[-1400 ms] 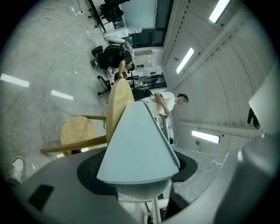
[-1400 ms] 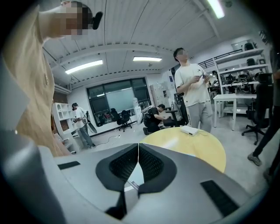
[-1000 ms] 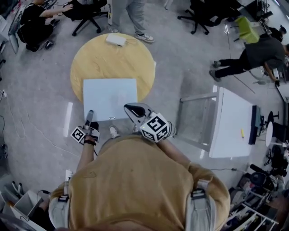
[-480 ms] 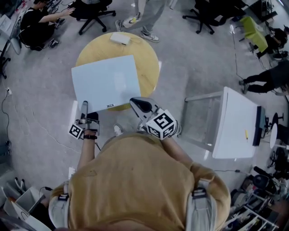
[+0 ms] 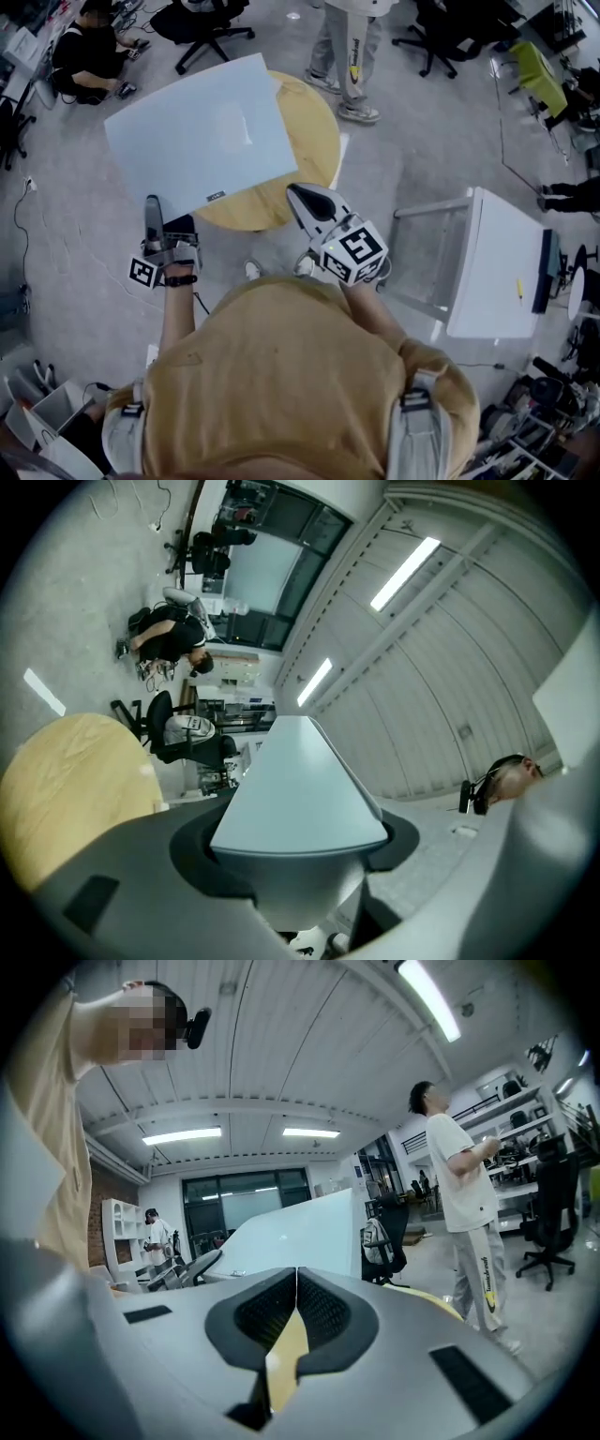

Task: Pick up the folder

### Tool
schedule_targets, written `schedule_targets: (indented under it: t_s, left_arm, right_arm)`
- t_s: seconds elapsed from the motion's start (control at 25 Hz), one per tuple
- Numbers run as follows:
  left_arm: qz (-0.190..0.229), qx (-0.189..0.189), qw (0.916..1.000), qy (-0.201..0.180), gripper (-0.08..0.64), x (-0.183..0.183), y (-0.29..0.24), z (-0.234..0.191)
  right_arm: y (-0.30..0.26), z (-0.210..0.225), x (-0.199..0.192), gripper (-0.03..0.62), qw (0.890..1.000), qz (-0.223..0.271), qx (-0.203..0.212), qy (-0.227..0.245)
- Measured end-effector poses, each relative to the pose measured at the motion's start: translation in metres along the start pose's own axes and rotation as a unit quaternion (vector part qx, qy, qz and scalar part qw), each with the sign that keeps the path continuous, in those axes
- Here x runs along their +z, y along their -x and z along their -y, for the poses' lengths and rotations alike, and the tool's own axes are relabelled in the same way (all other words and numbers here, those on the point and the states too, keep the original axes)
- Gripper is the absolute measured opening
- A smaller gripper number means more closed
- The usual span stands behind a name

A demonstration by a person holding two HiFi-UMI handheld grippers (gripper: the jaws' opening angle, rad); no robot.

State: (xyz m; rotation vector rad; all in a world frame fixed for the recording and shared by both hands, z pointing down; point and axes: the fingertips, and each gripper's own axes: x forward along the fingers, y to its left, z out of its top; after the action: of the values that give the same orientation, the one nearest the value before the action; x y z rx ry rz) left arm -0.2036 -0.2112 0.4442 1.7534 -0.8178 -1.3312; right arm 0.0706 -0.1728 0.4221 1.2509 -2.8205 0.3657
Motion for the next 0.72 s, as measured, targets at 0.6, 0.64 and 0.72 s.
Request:
schedule_targets:
  t_s: [0.6, 0.64, 0.72]
  left_arm:
    - [0.096, -0.088, 0.9898, -0.057, 0.272, 0.061, -0.011, 0.118]
    - [0.098, -0.091, 0.9894, -0.057, 0.272, 0.06, -0.011, 0.121]
    - [0.1, -0.094, 0.9889, -0.056, 0.272, 0.058, -0.012, 0.125]
  right_arm:
    - [0.01, 0.001, 0.079, 0.0, 0.996, 0.08, 0.0, 0.048]
    - [0.011, 0.0, 0.083, 0.0, 0.995, 0.084, 0.001, 0.055]
    - [0.014, -0.002, 0.089, 0.0, 0.994, 0.09, 0.003, 0.067]
